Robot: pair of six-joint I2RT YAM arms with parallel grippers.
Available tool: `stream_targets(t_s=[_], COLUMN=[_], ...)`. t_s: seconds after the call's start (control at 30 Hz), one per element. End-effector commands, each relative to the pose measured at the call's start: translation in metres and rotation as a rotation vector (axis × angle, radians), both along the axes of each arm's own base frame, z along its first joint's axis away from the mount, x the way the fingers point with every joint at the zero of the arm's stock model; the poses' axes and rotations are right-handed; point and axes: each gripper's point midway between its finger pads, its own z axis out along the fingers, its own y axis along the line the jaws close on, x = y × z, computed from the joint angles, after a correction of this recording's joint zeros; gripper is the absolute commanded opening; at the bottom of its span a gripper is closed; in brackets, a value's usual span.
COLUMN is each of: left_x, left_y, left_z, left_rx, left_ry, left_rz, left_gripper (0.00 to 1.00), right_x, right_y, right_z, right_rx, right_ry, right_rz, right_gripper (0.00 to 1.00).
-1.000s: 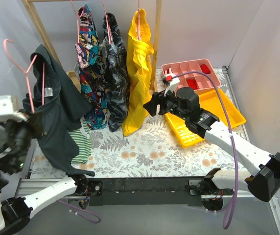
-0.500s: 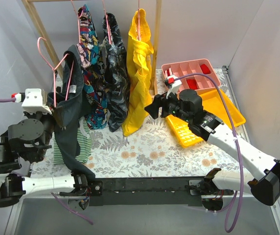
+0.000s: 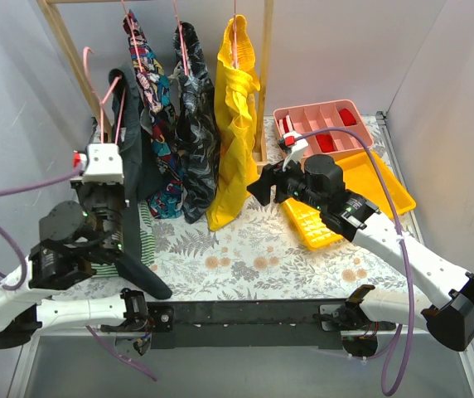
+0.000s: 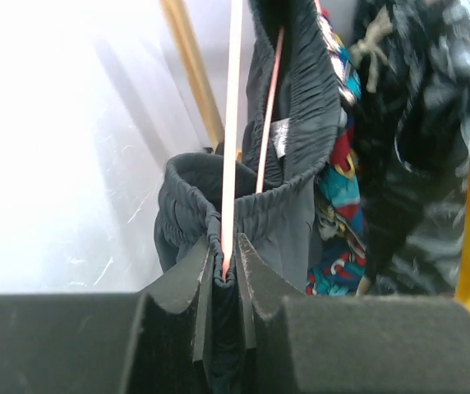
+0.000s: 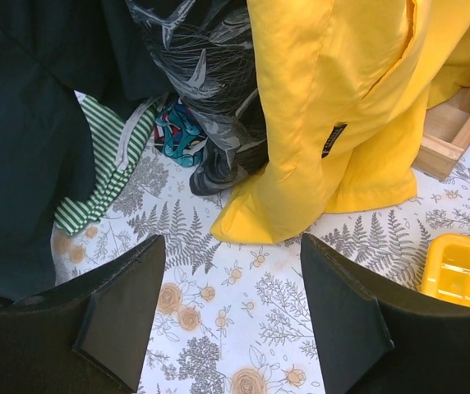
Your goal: Place the shorts on the hanger
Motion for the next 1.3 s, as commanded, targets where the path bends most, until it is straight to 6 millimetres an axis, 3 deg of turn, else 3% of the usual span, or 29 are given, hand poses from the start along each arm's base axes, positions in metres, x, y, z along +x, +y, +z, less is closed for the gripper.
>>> stream_targets(t_s=[0.0,0.13,0.2,0.3,0.33,0.37,0.4,0.43,0.47,0.53,0.7,0.83,0.93,1.07,1.23,1.27], left_x=[-0.01,-0.003,0.003,0.031,0.046,0.06,0.071,0.086,0.094,0.109,0.122,0.136,0.145,0.156,0.169,0.172], left_y=[0.025,0.017,0.016,0.022,0.024,0.044,0.044,0.031,0.032,0.037,0.019,0.021,0.029,0.055,0.055,0.067], left_z=[0.014,0.018,0.018,0.01,0.017,0.005,0.0,-0.027,-0.03,-0.019,-0.014,-0.006,0.001,0.008,0.03,0.033], left_rx=[0.001,-0.012,0.069,0.169,0.203,0.245,0.229,0.319,0.043,-0.031,-0.166,-0.191,-0.196,-0.222,-0.237,-0.238], left_ry=[0.041,0.036,0.057,0.065,0.026,0.056,0.063,0.195,0.152,0.094,0.058,0.047,0.03,0.005,-0.036,-0.035], left_rz=[0.15,0.199,0.243,0.309,0.305,0.409,0.41,0.257,0.253,0.218,0.035,-0.015,-0.041,-0.027,-0.071,-0.05], left_gripper=[0.0,0.0,0.0,0.0,0.0,0.0,0.0,0.0,0.0,0.0,0.0,0.0,0.0,0.0,0.0,0.0], right_x=[-0.003,-0.005,-0.006,-0.007,-0.007,-0.008,-0.008,-0.008,-0.009,-0.008,-0.008,-0.009,-0.011,-0.012,-0.012,-0.012], right_y=[0.008,0.008,0.007,0.008,0.008,0.008,0.008,0.006,0.005,0.002,-0.002,-0.001,0.0,0.004,0.006,0.006], right_z=[0.013,0.015,0.015,0.014,0.014,0.014,0.015,0.016,0.016,0.017,0.021,0.02,0.019,0.022,0.021,0.022], right_rx=[0.032,0.036,0.039,0.04,0.041,0.039,0.037,0.034,0.026,0.015,0.007,0.006,0.007,0.004,0.0,0.001], right_ry=[-0.033,-0.033,-0.037,-0.031,-0.031,-0.028,-0.033,-0.036,-0.036,-0.047,-0.067,-0.069,-0.067,-0.062,-0.058,-0.061], right_rz=[0.038,0.045,0.045,0.048,0.051,0.053,0.056,0.05,0.047,0.04,0.034,0.044,0.057,0.078,0.085,0.085], right_gripper=[0.73,0.73,0.73,0.73,0.73,0.73,0.73,0.73,0.73,0.73,0.73,0.73,0.73,0.73,0.73,0.73])
